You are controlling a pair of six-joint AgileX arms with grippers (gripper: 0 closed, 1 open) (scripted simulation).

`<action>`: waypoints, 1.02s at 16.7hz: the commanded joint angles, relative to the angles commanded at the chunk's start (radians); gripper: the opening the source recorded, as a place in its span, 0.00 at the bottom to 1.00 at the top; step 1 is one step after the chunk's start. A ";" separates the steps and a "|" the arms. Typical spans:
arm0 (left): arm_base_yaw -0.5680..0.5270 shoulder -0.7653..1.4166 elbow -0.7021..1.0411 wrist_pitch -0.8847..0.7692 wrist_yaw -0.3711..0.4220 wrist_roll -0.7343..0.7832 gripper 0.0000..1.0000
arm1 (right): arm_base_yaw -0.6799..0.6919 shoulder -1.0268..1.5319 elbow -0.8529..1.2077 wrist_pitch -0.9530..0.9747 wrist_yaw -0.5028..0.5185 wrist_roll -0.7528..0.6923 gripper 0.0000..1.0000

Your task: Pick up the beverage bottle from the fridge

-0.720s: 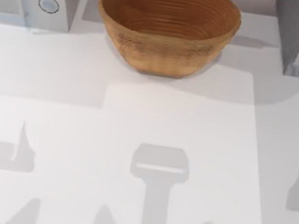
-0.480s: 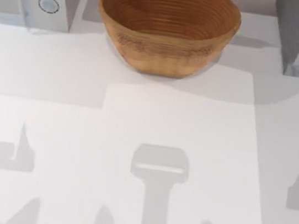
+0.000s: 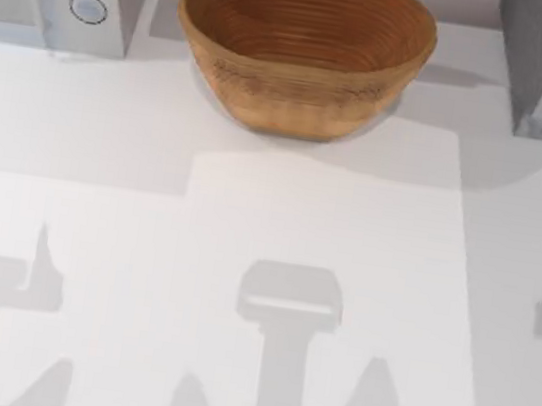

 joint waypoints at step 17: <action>0.000 0.000 0.000 0.000 0.000 0.000 1.00 | -0.355 1.227 0.118 1.082 -0.343 0.021 1.00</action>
